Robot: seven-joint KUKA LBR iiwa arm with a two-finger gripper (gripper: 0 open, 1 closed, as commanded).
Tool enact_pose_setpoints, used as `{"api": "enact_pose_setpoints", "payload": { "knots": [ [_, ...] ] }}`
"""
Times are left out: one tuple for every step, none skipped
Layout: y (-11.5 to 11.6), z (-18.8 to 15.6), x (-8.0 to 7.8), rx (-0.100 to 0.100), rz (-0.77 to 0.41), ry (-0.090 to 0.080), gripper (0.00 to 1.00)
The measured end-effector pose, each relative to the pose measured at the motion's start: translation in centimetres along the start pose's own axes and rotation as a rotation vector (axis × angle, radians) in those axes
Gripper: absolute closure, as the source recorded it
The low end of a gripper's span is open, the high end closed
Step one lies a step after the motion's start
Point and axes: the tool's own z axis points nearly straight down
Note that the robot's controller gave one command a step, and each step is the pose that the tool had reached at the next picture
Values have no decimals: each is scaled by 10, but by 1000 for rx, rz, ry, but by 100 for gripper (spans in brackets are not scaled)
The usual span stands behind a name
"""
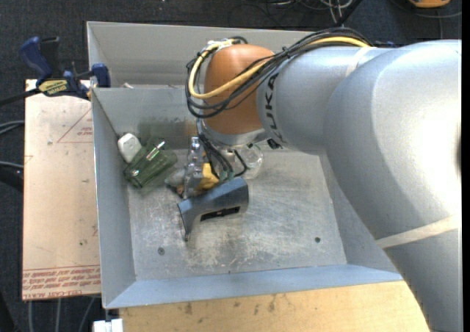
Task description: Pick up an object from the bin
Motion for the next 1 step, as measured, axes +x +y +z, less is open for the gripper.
{"api": "enact_pose_setpoints", "payload": {
  "knots": [
    [0, 0, 0, 0, 0, 0, 100]
  ]
}}
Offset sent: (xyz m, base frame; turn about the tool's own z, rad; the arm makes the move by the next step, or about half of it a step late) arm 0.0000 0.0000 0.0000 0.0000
